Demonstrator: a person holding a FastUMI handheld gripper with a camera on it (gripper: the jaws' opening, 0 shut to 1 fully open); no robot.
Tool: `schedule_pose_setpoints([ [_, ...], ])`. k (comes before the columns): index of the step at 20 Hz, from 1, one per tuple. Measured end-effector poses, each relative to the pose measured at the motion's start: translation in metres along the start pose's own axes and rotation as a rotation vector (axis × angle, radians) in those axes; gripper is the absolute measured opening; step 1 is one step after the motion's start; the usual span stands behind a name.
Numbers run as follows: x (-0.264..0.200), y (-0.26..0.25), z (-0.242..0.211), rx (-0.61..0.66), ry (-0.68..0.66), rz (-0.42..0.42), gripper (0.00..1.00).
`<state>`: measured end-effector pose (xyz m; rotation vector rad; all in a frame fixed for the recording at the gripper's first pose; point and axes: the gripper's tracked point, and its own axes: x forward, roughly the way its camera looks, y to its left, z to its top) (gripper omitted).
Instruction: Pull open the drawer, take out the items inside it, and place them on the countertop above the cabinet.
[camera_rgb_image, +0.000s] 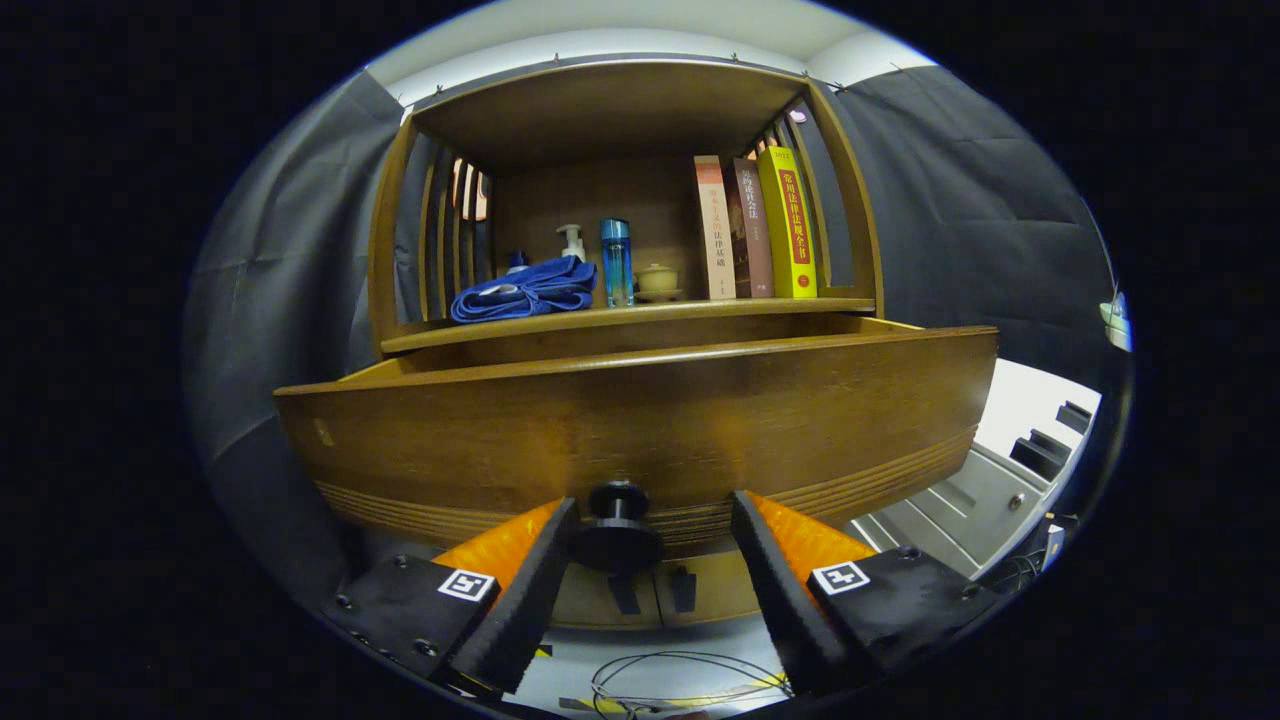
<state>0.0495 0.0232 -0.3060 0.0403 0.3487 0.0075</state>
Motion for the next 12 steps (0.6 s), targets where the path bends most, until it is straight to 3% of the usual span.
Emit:
schedule_pose_setpoints([
  [1,-0.004,0.004,0.008,-0.004,-0.022,0.014,0.99],
  [7,-0.022,0.020,0.101,-0.060,-0.187,0.039,0.98],
  [12,0.033,0.022,0.199,-0.099,-0.198,0.051,0.98],
])
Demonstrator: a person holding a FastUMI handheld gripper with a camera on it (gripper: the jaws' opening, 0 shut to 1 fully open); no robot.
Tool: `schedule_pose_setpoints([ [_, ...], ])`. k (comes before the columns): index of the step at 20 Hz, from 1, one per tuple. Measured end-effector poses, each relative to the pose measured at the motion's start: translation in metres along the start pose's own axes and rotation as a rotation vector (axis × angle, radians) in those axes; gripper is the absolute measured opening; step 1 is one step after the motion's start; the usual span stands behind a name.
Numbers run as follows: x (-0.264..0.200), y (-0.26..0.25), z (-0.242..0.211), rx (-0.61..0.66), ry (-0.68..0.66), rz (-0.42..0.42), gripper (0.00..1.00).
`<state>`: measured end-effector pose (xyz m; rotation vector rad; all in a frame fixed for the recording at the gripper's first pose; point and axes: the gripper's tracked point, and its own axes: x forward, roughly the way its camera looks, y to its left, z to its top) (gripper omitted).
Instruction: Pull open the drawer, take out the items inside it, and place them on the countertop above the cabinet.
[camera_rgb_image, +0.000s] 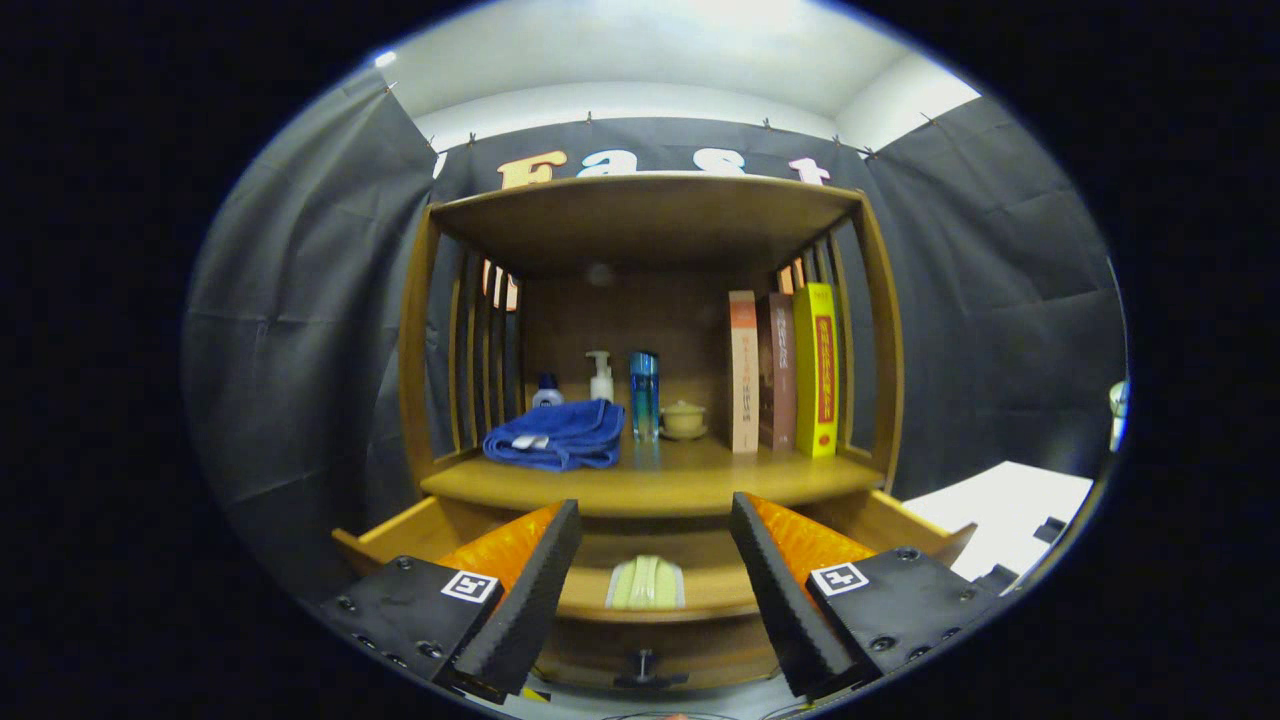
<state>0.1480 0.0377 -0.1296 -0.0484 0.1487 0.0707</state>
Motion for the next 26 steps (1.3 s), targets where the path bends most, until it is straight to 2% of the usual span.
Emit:
schedule_pose_setpoints([
  [4,0.064,0.012,-0.050,0.047,0.319,0.092,0.98],
  [10,0.082,0.004,-0.154,0.025,0.629,0.065,0.99],
  [14,0.086,0.007,-0.196,-0.032,0.713,0.071,0.98],
  [17,0.086,0.005,-0.207,-0.035,0.744,0.062,0.97],
  [20,0.087,0.005,-0.219,-0.033,0.781,0.061,0.80],
  [26,0.084,0.015,-0.236,-0.014,0.849,0.109,0.62],
])
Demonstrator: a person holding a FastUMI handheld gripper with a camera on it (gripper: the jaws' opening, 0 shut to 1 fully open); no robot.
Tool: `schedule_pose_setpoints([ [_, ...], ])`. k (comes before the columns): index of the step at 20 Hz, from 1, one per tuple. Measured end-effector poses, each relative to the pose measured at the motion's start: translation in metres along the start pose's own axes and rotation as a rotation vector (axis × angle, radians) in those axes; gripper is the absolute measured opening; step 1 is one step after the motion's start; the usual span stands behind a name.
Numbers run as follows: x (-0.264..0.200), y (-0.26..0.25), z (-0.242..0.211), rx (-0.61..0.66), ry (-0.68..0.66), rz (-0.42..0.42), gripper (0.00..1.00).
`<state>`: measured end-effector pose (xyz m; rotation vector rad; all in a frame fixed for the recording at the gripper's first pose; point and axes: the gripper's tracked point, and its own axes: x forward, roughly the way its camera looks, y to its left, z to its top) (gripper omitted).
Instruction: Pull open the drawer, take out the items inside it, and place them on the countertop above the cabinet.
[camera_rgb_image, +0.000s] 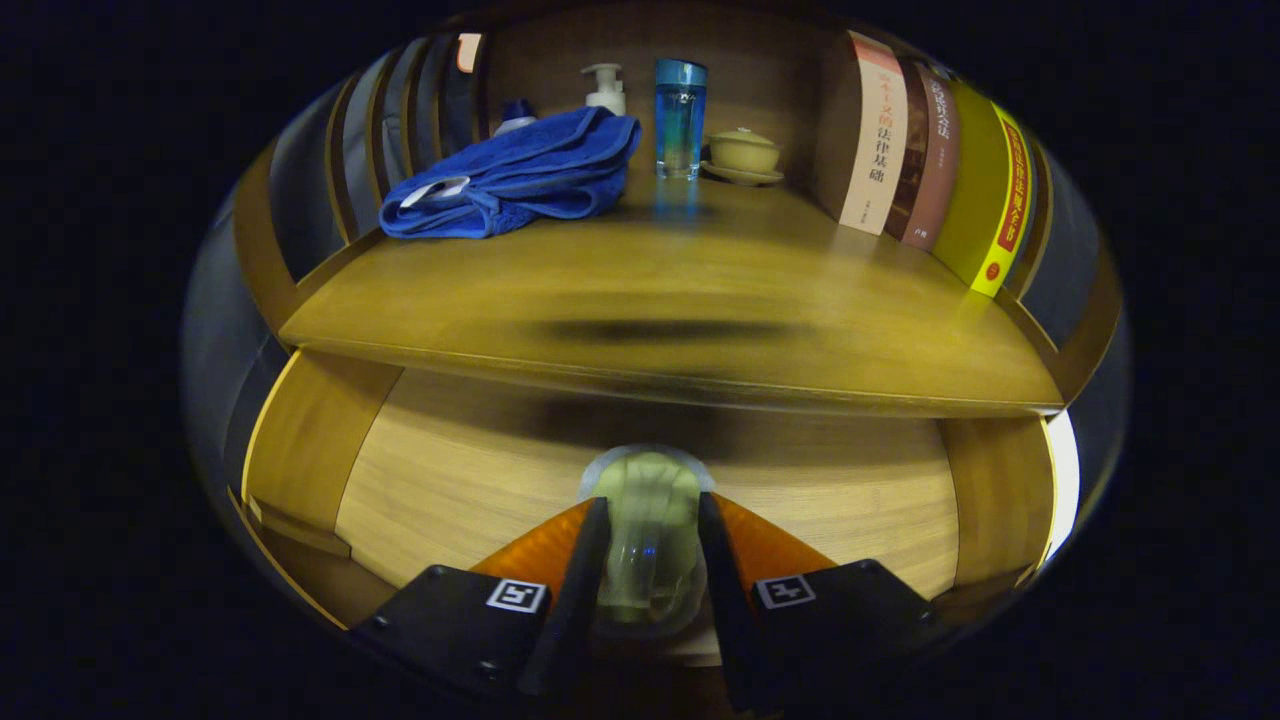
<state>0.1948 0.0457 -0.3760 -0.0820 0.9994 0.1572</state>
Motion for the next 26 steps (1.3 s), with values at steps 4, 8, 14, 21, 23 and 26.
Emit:
schedule_pose_setpoints([
  [4,0.002,0.002,0.005,0.022,-0.030,0.014,0.47],
  [8,-0.004,0.007,0.012,-0.175,-0.127,-0.037,0.28],
  [14,-0.019,-0.008,0.021,0.035,-0.250,-0.057,0.23],
  [21,-0.065,-0.011,0.054,0.146,-0.443,-0.003,0.23],
  [23,-0.086,-0.004,0.057,0.115,-0.475,-0.004,0.23],
  [26,-0.114,0.005,0.065,0.104,-0.525,0.008,0.23],
])
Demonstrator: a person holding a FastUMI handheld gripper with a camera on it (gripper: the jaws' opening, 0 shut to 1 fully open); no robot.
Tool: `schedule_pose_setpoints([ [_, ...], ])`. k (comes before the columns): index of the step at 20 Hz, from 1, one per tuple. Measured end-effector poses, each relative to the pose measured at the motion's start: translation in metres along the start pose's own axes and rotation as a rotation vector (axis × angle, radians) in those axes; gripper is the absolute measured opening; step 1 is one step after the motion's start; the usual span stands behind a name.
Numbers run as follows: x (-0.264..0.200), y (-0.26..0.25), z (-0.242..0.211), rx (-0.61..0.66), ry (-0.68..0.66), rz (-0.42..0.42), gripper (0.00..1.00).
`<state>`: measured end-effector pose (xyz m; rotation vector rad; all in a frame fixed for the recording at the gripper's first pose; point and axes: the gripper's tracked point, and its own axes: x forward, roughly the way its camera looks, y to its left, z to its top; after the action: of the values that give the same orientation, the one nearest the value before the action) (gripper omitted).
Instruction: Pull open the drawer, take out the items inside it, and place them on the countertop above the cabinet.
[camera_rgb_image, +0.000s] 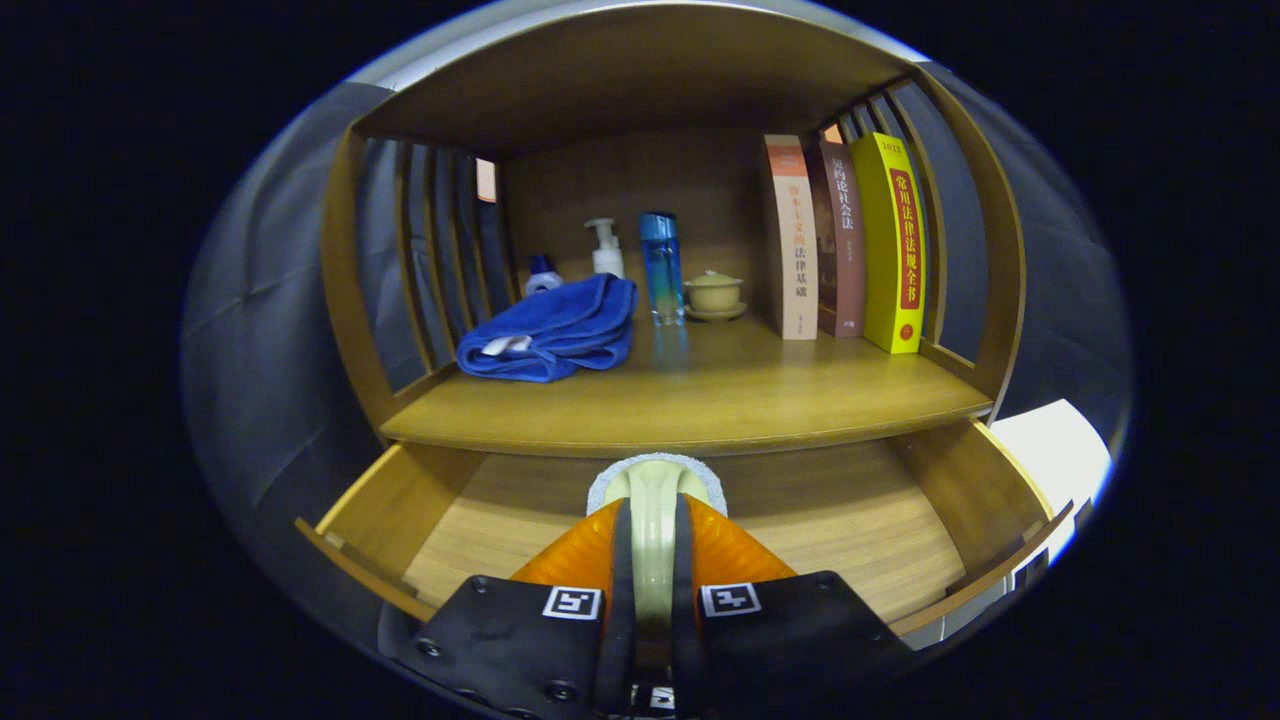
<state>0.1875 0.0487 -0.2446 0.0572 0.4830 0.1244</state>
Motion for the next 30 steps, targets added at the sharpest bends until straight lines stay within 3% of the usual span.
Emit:
schedule_pose_setpoints([
  [4,-0.017,0.010,0.078,-0.108,-0.178,-0.003,0.23],
  [8,0.028,0.025,0.114,-0.095,-0.116,0.015,0.23],
  [11,0.077,0.022,0.110,-0.086,-0.062,-0.014,0.23],
  [17,0.128,-0.001,0.083,-0.031,0.039,-0.091,0.23],
  [26,0.155,-0.007,0.077,-0.049,0.069,-0.129,0.24],
  [30,0.158,-0.011,0.061,-0.038,0.110,-0.138,0.30],
])
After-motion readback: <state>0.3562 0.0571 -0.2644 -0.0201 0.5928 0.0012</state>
